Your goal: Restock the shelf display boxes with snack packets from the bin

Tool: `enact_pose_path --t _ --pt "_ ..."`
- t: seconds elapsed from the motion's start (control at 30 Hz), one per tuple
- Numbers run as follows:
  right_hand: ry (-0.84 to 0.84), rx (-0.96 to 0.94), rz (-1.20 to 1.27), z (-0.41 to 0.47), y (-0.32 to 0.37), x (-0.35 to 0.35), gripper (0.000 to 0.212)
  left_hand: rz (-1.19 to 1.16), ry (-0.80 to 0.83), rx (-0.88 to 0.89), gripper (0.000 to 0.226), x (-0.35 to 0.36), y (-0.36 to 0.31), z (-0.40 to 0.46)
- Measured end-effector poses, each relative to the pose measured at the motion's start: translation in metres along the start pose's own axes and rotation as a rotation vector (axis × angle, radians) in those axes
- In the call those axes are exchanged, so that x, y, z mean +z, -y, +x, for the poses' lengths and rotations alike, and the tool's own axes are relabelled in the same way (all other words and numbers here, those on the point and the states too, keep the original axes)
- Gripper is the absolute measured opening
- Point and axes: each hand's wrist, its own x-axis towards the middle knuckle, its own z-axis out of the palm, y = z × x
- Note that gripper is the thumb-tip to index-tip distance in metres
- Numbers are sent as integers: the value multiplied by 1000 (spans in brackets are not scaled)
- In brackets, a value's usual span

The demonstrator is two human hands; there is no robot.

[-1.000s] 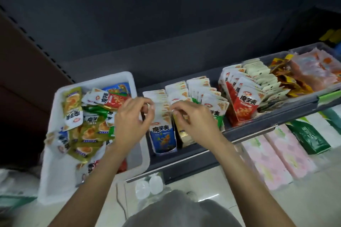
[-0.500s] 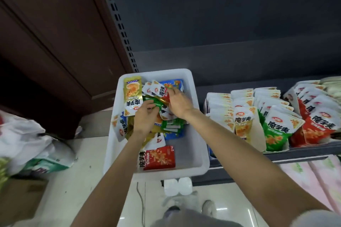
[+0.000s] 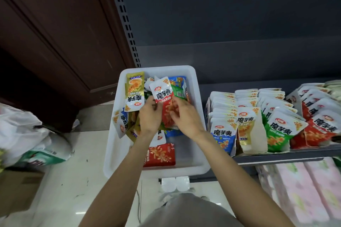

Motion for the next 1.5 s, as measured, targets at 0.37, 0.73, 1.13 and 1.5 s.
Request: enact_pose_path --t 0.37,0.73,1.13,1.5 --pt "-80 138 597 -60 -15 -113 39 -203 538 287 14 -41 -61 -37" --pt "-646 221 573 -177 -83 -188 24 -28 525 897 23 89 -159 -102" --pt "-1099 437 95 -196 -189 -221 11 -27 527 1097 14 231 -226 -137" --pt "-815 404 -215 -161 -248 -212 17 489 569 951 22 276 -226 -103"
